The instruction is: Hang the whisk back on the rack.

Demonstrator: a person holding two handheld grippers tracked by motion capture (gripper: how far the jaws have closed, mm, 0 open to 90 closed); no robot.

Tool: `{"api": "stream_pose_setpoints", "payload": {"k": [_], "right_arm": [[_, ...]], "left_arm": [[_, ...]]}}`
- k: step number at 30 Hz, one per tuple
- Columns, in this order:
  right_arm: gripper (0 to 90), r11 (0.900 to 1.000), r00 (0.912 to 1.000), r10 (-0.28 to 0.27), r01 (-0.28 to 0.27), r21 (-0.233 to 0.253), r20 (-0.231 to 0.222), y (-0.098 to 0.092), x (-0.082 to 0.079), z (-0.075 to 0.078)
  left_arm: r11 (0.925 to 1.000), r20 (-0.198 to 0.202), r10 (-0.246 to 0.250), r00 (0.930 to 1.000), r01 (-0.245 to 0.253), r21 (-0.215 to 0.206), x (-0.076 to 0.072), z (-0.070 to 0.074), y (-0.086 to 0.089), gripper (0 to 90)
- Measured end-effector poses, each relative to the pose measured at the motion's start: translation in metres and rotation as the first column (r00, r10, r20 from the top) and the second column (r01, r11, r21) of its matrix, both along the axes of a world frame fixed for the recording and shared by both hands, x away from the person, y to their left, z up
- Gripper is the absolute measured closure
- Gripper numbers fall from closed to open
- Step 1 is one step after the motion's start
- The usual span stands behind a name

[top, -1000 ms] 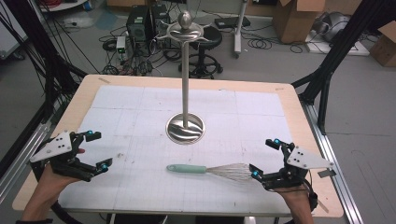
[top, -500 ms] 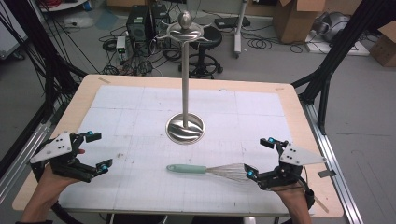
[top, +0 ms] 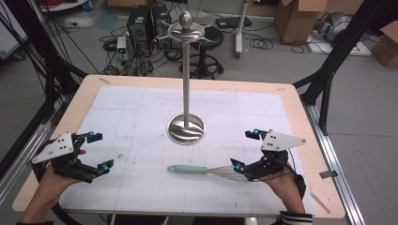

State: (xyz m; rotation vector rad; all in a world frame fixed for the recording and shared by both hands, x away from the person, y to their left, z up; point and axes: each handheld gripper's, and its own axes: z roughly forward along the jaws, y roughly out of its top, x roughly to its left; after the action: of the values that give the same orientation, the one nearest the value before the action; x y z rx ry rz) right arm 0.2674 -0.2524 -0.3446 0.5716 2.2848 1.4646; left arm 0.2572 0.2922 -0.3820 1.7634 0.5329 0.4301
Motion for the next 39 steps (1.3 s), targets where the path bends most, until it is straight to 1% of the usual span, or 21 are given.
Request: {"api": "stream_pose_setpoints", "payload": {"k": [8, 10, 11, 18, 19, 20, 22, 24, 25, 26, 27, 29, 30, 31, 32, 33, 34, 35, 36, 38, 39], "right_arm": [[0.1, 0.997, 0.9987, 0.045, -0.047, -0.055, -0.024, 0.011, 0.010, 0.007], [0.1, 0.993, 0.9955, 0.082, -0.086, -0.077, -0.048, 0.017, 0.014, 0.007], [0.1, 0.993, 0.9941, 0.091, -0.095, -0.075, -0.058, 0.018, 0.015, 0.007], [0.1, 0.979, 0.9871, 0.131, -0.144, -0.145, -0.091, 0.031, 0.023, 0.007], [0.1, 0.979, 0.9871, 0.131, -0.144, -0.145, -0.091, 0.031, 0.023, 0.007], [0.1, 0.975, 0.9855, 0.142, -0.155, -0.161, -0.093, 0.033, 0.024, 0.006], [0.1, 0.964, 0.9800, 0.157, -0.179, -0.196, -0.122, 0.042, 0.026, 0.006], [0.1, 0.955, 0.9765, 0.171, -0.197, -0.222, -0.131, 0.048, 0.028, 0.007], [0.1, 0.951, 0.9770, 0.176, -0.201, -0.237, -0.120, 0.051, 0.031, 0.007], [0.1, 0.951, 0.9770, 0.176, -0.201, -0.237, -0.120, 0.051, 0.031, 0.007], [0.1, 0.945, 0.9727, 0.181, -0.213, -0.247, -0.145, 0.056, 0.031, 0.007], [0.1, 0.937, 0.9696, 0.191, -0.226, -0.265, -0.153, 0.061, 0.034, 0.005], [0.1, 0.937, 0.9696, 0.191, -0.226, -0.265, -0.153, 0.061, 0.034, 0.005], [0.1, 0.932, 0.9660, 0.200, -0.239, -0.273, -0.164, 0.064, 0.034, 0.004], [0.1, 0.923, 0.9623, 0.205, -0.251, -0.292, -0.179, 0.069, 0.036, 0.000], [0.1, 0.923, 0.9623, 0.205, -0.251, -0.292, -0.179, 0.069, 0.036, 0.000], [0.1, 0.913, 0.9556, 0.219, -0.272, -0.305, -0.198, 0.074, 0.036, -0.003], [0.1, 0.913, 0.9556, 0.219, -0.272, -0.305, -0.198, 0.074, 0.036, -0.003], [0.1, 0.903, 0.9491, 0.232, -0.292, -0.315, -0.213, 0.079, 0.037, -0.007], [0.2, 0.894, 0.9466, 0.237, -0.301, -0.331, -0.219, 0.083, 0.038, -0.009], [0.2, 0.894, 0.9466, 0.237, -0.301, -0.331, -0.219, 0.083, 0.038, -0.009]], "left_arm": [[1.0000, -0.003, -0.005, 1.0000, 0.005, -0.005, -0.001, 0.002, -0.003, 1.7], [1.0000, -0.004, -0.007, 1.0000, 0.007, -0.005, 0.000, 0.002, -0.003, 1.7], [1.0000, -0.004, -0.007, 1.0000, 0.007, -0.006, 0.000, 0.002, -0.003, 1.7], [0.9999, -0.005, -0.011, 0.9999, 0.011, -0.001, 0.000, 0.001, -0.004, 1.7], [0.9999, -0.005, -0.011, 0.9999, 0.011, -0.001, 0.000, 0.001, -0.004, 1.7], [0.9999, -0.005, -0.011, 0.9999, 0.011, 0.001, 0.000, 0.001, -0.004, 1.7], [0.9999, -0.006, -0.010, 0.9999, 0.010, 0.005, 0.001, 0.001, -0.004, 1.7], [0.9999, -0.005, -0.009, 0.9999, 0.009, 0.004, 0.000, 0.001, -0.004, 1.7], [0.9999, -0.005, -0.010, 0.9999, 0.010, 0.004, 0.000, 0.001, -0.004, 1.7], [0.9999, -0.005, -0.010, 0.9999, 0.010, 0.004, 0.000, 0.001, -0.004, 1.7], [0.9999, -0.005, -0.011, 0.9999, 0.011, 0.005, 0.001, 0.001, -0.004, 1.7], [0.9999, -0.006, -0.010, 0.9999, 0.010, 0.007, 0.001, 0.000, -0.004, 1.7], [0.9999, -0.006, -0.010, 0.9999, 0.010, 0.007, 0.001, 0.000, -0.004, 1.7], [0.9999, -0.009, -0.008, 0.9999, 0.008, 0.007, 0.001, 0.000, -0.004, 1.7], [0.9999, -0.009, -0.011, 0.9999, 0.011, 0.009, 0.001, 0.000, -0.004, 1.7], [0.9999, -0.009, -0.011, 0.9999, 0.011, 0.009, 0.001, 0.000, -0.004, 1.7], [0.9999, -0.009, -0.012, 0.9999, 0.012, 0.009, 0.001, 0.000, -0.004, 1.7], [0.9999, -0.009, -0.012, 0.9999, 0.012, 0.009, 0.001, 0.000, -0.004, 1.7], [0.9999, -0.010, -0.012, 0.9999, 0.012, 0.006, 0.001, 0.000, -0.004, 1.7], [0.9999, -0.009, -0.012, 0.9999, 0.012, 0.007, 0.001, 0.000, -0.004, 1.7], [0.9999, -0.009, -0.013, 0.9999, 0.013, 0.007, 0.001, 0.000, -0.004, 1.7]]}}
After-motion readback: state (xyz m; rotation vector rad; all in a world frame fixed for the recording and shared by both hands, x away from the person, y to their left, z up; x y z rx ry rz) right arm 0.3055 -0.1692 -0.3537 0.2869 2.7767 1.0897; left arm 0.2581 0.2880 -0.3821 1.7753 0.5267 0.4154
